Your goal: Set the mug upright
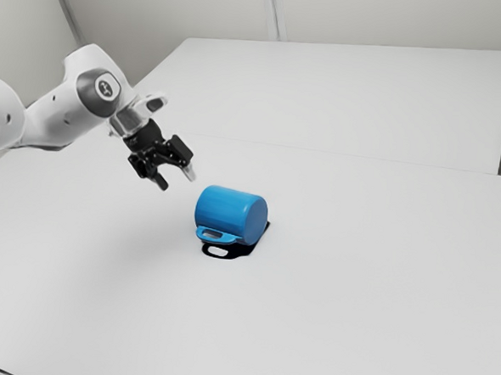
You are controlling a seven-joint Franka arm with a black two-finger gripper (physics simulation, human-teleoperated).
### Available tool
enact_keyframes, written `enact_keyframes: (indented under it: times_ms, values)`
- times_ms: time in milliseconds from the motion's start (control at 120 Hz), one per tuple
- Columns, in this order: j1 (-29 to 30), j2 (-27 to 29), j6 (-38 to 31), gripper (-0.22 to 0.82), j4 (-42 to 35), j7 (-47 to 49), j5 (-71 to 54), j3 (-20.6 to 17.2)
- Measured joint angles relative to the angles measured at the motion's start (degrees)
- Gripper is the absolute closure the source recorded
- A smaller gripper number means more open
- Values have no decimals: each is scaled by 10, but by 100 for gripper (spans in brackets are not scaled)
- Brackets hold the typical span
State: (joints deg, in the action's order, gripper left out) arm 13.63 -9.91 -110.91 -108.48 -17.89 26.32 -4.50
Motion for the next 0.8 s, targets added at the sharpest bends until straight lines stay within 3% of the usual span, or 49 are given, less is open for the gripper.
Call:
enact_keyframes:
  times_ms: [800]
  values:
    - [29, -102, -27, 0, -20, -267, 303, -12]
